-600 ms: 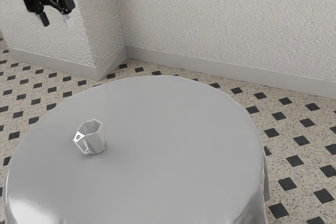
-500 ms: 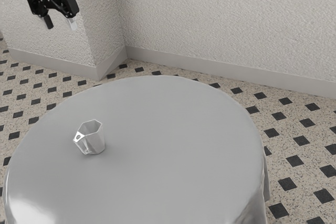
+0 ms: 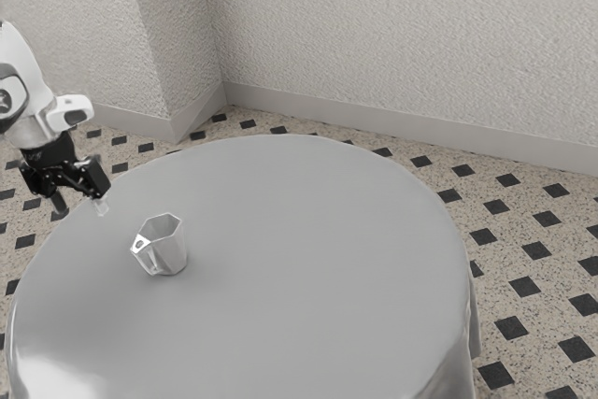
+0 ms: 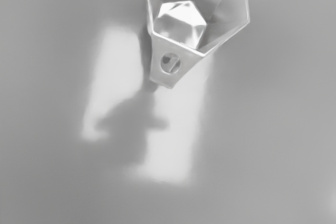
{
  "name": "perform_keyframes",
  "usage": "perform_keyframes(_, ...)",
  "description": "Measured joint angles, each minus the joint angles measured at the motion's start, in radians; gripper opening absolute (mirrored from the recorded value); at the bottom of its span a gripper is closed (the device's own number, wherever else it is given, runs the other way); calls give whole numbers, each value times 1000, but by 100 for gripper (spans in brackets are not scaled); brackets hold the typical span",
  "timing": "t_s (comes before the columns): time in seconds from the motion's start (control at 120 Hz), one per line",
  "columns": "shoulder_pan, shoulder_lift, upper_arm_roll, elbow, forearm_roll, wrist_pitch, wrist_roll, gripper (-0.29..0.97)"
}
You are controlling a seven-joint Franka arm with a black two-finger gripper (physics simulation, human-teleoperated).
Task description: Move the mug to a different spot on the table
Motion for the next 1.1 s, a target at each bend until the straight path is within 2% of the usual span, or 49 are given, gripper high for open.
perform_keyframes(0.15,-4,41,-1,-126,1,221,1,66)
perform_keyframes(0.3,-14,79,-1,-182,2,346,15,66)
perform_keyframes(0.742,-85,182,-2,-248,18,458,80,65)
perform_keyframes(1.1,-94,280,-1,-244,21,633,110,64)
